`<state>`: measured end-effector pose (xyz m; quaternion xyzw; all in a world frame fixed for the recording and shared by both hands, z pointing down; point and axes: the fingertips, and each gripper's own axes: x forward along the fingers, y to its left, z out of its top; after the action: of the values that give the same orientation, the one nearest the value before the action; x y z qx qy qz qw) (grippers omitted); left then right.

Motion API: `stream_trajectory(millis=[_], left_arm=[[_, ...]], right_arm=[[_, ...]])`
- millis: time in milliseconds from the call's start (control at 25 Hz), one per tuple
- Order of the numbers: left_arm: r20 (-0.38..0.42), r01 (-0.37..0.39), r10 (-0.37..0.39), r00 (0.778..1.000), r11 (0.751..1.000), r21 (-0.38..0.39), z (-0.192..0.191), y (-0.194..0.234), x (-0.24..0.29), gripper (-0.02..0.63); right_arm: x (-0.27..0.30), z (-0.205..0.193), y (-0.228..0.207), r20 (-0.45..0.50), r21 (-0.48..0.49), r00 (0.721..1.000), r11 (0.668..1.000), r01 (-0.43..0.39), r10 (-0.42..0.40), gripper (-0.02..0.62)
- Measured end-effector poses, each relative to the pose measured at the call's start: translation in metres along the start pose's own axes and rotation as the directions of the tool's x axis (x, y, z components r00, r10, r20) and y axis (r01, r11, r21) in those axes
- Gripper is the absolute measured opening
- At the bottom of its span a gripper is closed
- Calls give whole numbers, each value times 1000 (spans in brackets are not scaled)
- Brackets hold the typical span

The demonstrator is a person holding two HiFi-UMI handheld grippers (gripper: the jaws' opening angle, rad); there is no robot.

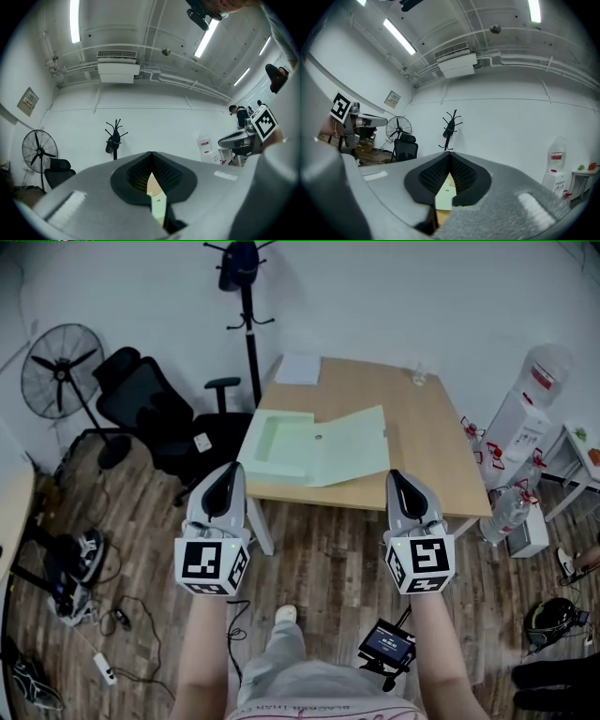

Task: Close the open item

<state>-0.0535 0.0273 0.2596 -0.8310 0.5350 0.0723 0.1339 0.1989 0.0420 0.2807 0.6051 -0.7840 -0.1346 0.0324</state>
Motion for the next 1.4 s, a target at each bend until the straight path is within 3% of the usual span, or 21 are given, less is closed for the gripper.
stream_trajectory(millis=[840, 1400], left_arm=[[-47, 96, -99, 994, 993, -62, -81, 93, 158, 11], [-95, 166, -176, 980, 980, -105, -122, 95, 194, 11]], right_arm=[[152, -42, -30, -111, -10, 984, 990, 143, -143, 2], [160, -77, -54, -205, -30, 951, 972, 232, -233, 2]])
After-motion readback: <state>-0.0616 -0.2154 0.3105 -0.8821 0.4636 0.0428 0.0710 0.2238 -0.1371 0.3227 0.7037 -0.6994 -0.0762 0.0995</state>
